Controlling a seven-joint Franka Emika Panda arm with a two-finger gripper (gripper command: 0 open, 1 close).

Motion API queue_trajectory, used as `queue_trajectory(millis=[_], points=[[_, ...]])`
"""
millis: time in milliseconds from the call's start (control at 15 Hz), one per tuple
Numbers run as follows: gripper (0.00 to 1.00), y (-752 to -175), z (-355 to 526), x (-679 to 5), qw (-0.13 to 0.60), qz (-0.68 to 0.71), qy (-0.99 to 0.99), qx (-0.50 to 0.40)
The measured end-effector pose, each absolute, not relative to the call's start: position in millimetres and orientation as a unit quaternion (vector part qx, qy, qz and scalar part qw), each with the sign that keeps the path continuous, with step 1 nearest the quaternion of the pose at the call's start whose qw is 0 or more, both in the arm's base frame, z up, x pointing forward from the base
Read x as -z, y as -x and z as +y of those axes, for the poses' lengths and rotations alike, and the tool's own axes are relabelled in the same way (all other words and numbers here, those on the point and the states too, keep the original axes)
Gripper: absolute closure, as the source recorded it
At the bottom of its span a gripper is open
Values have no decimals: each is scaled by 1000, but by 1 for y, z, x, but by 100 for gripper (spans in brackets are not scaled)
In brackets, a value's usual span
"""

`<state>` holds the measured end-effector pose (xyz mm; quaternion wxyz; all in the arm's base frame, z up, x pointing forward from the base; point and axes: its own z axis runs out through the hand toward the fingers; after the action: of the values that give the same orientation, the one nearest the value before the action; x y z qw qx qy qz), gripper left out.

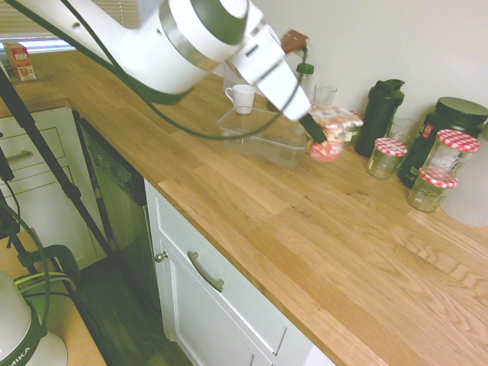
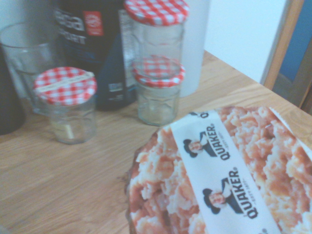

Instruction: Put the cereal into the container

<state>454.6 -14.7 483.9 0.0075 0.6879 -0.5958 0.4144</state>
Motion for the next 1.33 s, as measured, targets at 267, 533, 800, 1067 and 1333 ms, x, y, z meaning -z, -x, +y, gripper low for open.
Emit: queue_trajectory(millis=[267, 533, 800, 1067, 1333], points=[[100, -476, 68, -491, 43, -567, -702, -429], [100, -522, 119, -463, 71, -544, -721, -424], [100, -564, 178, -447, 76, -517, -743, -419], [100, -601, 200, -427, 55, -501, -777, -376], [100, -620, 185, -401, 49, -500, -795, -340]])
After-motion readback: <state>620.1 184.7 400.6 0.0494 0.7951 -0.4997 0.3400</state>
